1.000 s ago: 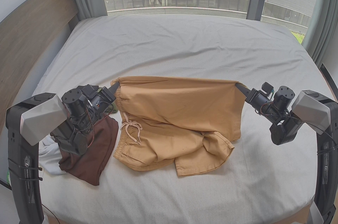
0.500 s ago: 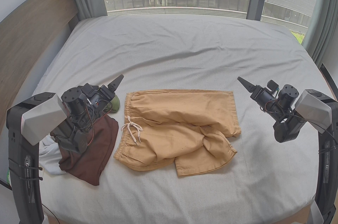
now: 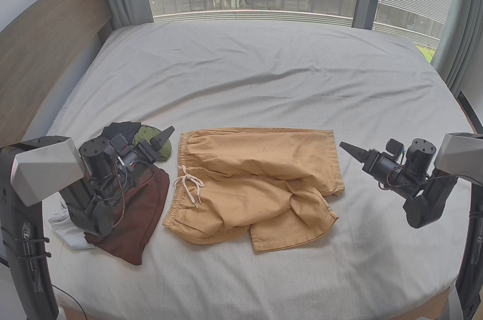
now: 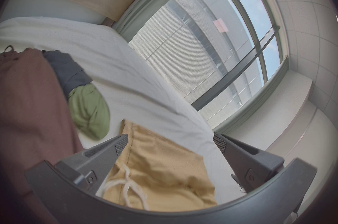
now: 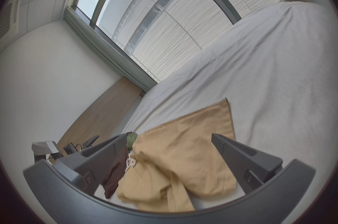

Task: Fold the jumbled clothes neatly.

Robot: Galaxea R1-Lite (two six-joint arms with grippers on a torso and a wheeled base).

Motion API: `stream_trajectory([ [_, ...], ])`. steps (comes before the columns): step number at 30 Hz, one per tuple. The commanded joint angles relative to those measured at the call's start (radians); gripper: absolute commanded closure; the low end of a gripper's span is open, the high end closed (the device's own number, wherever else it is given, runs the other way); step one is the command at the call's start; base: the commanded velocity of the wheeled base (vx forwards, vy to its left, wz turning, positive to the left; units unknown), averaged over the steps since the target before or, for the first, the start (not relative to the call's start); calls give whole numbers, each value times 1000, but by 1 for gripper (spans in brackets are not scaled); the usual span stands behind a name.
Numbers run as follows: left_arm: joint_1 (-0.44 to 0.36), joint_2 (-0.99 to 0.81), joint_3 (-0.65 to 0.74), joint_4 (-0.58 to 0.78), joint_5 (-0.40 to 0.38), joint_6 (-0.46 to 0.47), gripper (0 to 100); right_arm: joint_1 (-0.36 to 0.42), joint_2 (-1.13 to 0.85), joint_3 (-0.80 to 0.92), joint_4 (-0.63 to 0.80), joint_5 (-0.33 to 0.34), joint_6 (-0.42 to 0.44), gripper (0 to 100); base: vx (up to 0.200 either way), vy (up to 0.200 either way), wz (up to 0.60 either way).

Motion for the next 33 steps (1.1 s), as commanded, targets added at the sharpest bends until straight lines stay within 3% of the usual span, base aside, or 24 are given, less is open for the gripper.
stream_trajectory([
  [1,15,-135,242,-6,-26,106,0,26,-96,216,-2,0,-48,0,0,0,0],
  [5,16,-132,295,-6,-27,183,0,24,-29,251,6,0,-105,0,0,0,0],
  [11,15,-105,300,-6,-26,197,0,32,31,329,7,5,-166,0,0,0,0],
  [19,10,-88,294,-6,-24,200,0,96,98,361,7,5,-166,0,0,0,0],
  [33,13,-80,285,-6,-29,197,0,142,200,315,-2,4,-155,0,0,0,0],
])
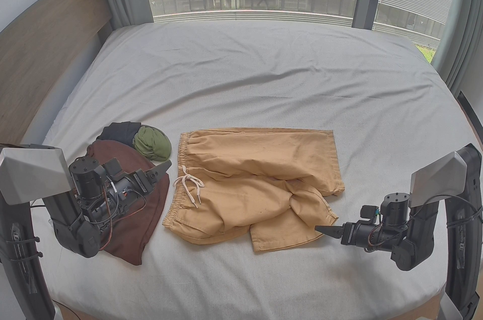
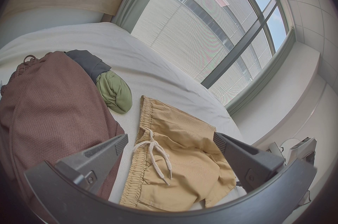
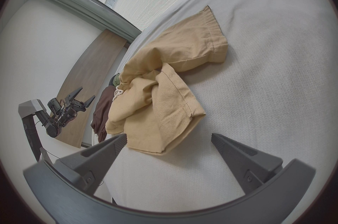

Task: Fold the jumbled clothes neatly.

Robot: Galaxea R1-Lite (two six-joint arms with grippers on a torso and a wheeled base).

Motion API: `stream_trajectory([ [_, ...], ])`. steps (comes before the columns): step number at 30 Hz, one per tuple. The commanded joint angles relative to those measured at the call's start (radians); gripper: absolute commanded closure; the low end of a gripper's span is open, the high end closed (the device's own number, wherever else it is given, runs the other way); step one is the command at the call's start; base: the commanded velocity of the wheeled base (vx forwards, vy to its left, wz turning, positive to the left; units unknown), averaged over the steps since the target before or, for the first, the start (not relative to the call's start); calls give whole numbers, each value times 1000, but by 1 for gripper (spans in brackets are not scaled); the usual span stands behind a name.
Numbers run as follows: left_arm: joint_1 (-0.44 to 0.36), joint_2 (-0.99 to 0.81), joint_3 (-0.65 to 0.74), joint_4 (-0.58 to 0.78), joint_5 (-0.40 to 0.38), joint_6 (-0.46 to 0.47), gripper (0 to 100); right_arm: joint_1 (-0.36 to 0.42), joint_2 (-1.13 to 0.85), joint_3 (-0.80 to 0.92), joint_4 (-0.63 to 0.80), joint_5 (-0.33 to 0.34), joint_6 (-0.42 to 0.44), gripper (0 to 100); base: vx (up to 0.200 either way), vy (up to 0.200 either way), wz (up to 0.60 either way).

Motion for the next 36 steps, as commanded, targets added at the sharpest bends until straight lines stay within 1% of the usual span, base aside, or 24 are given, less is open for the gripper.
stream_trajectory([
  [1,4,7,-4,0,-2,-4,0,8,30,-12,0,1,3,0,0,0,0],
  [6,4,18,-10,0,-2,-4,0,30,30,-27,-1,-1,12,0,0,0,0],
  [13,3,18,-10,0,-2,-5,0,37,34,-50,-1,-1,17,0,0,0,0],
  [14,3,18,-11,0,-2,-5,0,41,39,-53,-1,-1,23,100,0,0,0],
  [16,3,18,-13,0,-2,-7,0,42,45,-69,-1,-1,49,100,0,0,0],
  [19,3,20,-18,0,-2,-7,0,39,47,-73,-1,1,64,100,0,0,0],
  [26,3,18,-18,0,-2,-27,0,28,47,-66,-3,-1,58,100,0,0,0],
  [31,1,21,-18,0,-2,-28,0,-32,1,-53,3,1,52,100,0,0,0],
  [33,1,23,-18,0,-2,-28,0,-42,-10,-53,8,1,52,100,0,0,0],
  [35,0,32,-18,0,-2,-27,0,-76,-25,-56,11,2,52,100,0,0,0],
  [36,0,32,-18,0,-2,-27,0,-78,-25,-56,11,2,52,100,0,0,0],
])
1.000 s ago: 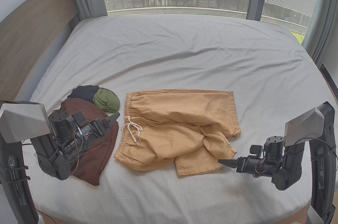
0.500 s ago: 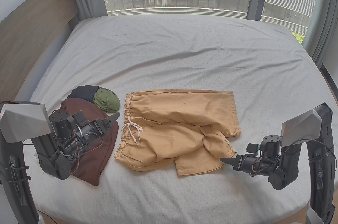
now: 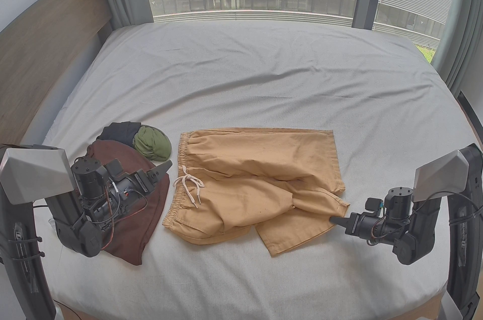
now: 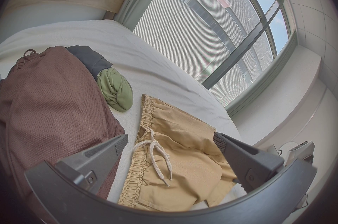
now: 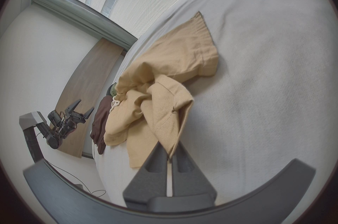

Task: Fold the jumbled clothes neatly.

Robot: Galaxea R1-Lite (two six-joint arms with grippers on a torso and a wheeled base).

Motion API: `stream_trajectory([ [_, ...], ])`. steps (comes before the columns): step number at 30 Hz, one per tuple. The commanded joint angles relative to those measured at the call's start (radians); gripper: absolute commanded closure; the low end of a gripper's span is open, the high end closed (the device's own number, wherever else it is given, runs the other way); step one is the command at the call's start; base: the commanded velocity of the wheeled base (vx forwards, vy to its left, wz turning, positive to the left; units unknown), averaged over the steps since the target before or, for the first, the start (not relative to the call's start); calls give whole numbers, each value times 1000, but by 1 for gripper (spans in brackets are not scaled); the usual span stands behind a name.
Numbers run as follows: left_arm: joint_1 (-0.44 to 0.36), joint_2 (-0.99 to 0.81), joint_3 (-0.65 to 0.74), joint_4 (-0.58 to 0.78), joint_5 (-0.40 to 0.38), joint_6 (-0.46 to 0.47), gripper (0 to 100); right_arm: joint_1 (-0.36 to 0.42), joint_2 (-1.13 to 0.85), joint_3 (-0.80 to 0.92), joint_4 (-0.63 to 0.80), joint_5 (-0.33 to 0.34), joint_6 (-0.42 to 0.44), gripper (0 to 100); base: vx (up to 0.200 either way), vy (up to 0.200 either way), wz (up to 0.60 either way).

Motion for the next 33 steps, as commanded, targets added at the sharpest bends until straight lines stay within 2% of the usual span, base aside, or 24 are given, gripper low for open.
stream_trajectory([
  [1,-2,12,0,-1,0,0,0,-50,-32,-5,2,2,-2,100,0,0,0],
  [9,-3,17,-1,-1,0,0,0,-96,-14,-40,2,2,-3,100,0,0,0],
  [19,-3,28,-6,-1,1,3,0,-94,11,-49,-7,5,-5,100,0,0,0],
  [20,-3,28,-6,-1,1,3,0,-90,9,-46,-9,9,-5,0,0,0,0],
  [23,-3,29,-6,-1,0,3,0,-74,-5,-9,-9,20,-6,0,0,0,0],
  [28,-3,29,-6,-1,0,3,0,5,-17,55,-3,20,-62,0,0,0,0],
  [33,-5,28,-6,-1,0,3,0,76,-6,71,-4,19,-59,0,0,0,0],
])
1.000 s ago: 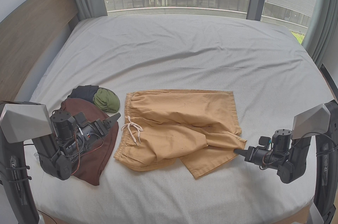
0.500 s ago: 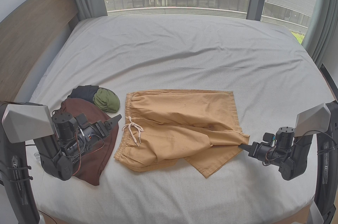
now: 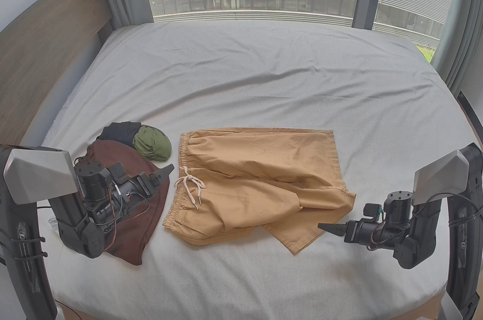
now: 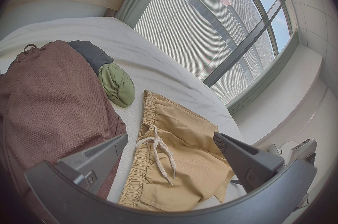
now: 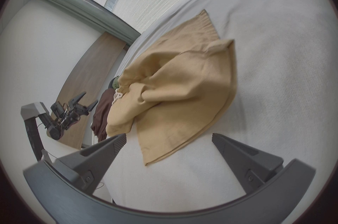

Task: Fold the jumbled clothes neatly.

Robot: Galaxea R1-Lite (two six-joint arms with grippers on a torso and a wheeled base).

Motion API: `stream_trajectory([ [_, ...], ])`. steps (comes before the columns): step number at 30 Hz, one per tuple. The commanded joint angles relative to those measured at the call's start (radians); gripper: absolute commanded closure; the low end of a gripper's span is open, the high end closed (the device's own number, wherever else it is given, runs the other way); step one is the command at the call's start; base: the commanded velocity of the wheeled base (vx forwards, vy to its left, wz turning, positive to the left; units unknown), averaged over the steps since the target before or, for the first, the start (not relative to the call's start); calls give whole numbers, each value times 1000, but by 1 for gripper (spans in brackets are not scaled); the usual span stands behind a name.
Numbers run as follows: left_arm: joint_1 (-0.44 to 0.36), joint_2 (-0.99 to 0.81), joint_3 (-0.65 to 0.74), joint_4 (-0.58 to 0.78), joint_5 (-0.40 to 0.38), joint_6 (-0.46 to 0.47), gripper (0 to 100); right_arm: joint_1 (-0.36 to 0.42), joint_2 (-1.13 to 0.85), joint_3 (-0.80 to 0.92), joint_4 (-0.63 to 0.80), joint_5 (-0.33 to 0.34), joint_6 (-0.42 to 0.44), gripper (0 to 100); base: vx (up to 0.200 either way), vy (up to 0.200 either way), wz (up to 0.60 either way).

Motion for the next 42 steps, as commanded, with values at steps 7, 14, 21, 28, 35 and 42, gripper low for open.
stream_trajectory([
  [7,-1,0,0,-1,1,-1,0,89,70,-23,-5,-12,12,0,0,0,0],
  [14,3,-7,-2,-1,1,-2,0,135,75,-40,-5,-64,56,0,0,0,0],
  [21,4,-9,-3,-1,1,-2,0,175,109,-81,-7,-116,60,0,0,0,0],
  [28,9,-9,-8,-1,1,-4,0,195,112,-109,-7,-126,79,0,0,0,0],
  [35,7,-9,-8,-1,1,-2,0,200,115,-118,-7,-156,96,100,0,0,0],
  [42,7,-3,-9,-1,1,-4,0,201,127,-136,-7,-189,95,100,0,0,0],
])
